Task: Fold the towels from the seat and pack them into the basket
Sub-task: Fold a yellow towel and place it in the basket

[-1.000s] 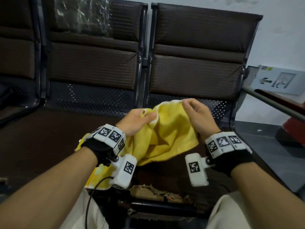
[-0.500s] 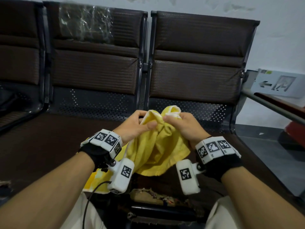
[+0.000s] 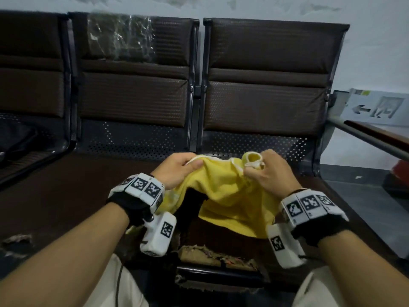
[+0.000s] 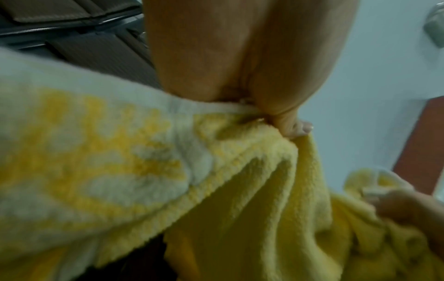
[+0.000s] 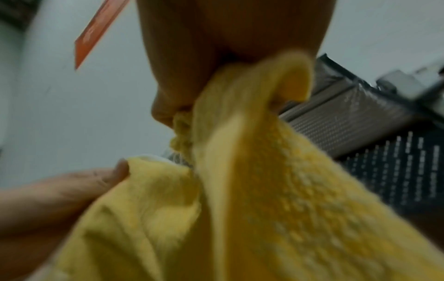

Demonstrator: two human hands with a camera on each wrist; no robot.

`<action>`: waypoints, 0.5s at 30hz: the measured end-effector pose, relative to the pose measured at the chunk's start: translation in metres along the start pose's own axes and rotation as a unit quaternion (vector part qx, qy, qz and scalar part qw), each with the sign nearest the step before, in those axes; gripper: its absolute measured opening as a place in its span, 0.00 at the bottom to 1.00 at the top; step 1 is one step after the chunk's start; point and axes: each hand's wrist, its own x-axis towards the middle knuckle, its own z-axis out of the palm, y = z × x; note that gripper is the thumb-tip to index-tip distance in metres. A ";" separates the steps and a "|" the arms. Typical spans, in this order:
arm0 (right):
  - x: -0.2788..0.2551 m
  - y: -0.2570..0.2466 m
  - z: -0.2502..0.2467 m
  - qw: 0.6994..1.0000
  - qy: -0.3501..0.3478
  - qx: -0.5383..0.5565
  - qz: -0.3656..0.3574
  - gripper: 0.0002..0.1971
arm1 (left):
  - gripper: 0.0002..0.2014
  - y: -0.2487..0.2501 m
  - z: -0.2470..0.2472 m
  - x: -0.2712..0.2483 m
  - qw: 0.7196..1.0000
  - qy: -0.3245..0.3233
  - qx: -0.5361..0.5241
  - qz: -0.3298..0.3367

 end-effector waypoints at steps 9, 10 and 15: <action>0.002 -0.024 0.025 0.956 -0.091 0.277 0.045 0.10 | 0.21 0.016 0.018 0.009 0.998 -0.011 -0.026 0.054; 0.003 -0.025 0.028 0.951 -0.109 0.285 0.045 0.08 | 0.22 0.012 0.017 0.011 0.999 -0.004 -0.027 0.044; 0.002 -0.027 0.035 0.930 -0.224 0.292 0.022 0.08 | 0.04 -0.009 0.009 0.011 1.000 0.003 -0.004 0.002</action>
